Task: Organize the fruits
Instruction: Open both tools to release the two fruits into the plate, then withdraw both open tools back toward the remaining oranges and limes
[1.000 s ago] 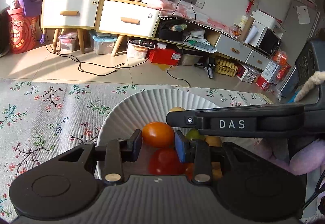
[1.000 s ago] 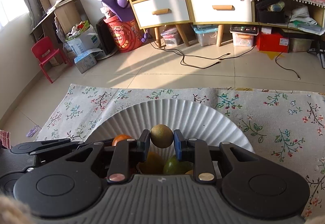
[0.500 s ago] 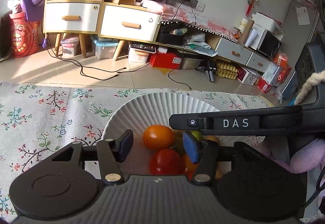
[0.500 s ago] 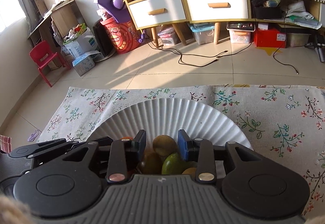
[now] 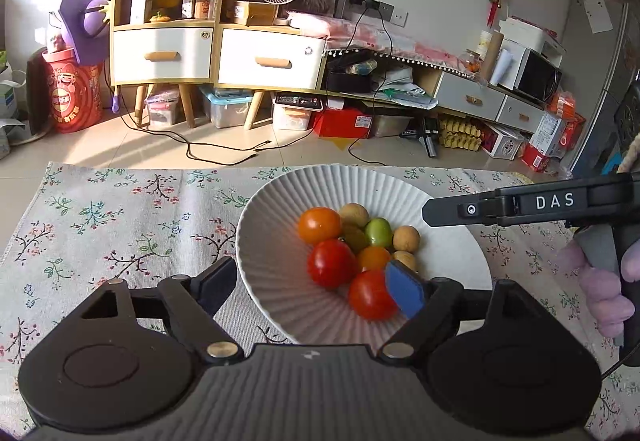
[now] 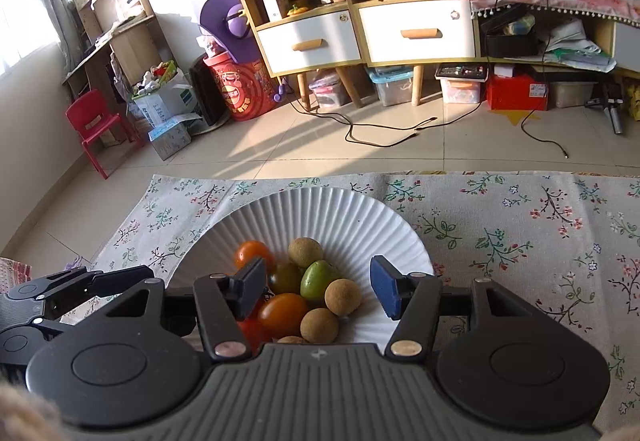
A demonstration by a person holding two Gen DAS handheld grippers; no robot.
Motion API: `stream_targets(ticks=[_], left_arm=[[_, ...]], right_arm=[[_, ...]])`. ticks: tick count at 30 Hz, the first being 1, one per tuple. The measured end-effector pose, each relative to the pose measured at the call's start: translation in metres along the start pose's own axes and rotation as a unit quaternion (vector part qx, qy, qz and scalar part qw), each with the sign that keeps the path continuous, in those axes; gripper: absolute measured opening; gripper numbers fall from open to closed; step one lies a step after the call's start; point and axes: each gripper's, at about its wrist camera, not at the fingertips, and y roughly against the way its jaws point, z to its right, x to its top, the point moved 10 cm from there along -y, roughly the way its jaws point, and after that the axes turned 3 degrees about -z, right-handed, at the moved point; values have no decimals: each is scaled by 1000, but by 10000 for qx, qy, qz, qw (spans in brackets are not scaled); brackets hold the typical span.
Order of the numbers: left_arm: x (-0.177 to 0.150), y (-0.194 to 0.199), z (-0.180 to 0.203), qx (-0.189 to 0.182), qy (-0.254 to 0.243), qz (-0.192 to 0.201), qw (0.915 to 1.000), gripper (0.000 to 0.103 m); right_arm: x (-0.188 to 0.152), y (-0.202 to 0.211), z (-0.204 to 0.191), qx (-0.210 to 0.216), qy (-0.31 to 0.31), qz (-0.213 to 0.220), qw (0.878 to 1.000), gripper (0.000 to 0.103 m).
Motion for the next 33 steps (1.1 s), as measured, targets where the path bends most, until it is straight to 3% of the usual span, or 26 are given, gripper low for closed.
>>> stream_targets(ticks=[9, 16, 27, 33], left_arm=[[-21, 30, 13, 365, -199, -99, 9991, 95], [-36, 41, 17, 516, -125, -151, 9985, 96], [-79, 42, 4, 749, 362, -215, 9963, 96], [-98, 34, 5, 757, 470, -380, 9953, 96]], right_arm=[[-31, 38, -1, -80, 322, 137, 9994, 79], [-48, 57, -12, -135, 667, 245, 9974, 93], [-74, 56, -15, -224, 1210, 367, 9917, 100], [-97, 52, -16, -270, 1244, 194, 9917, 101]])
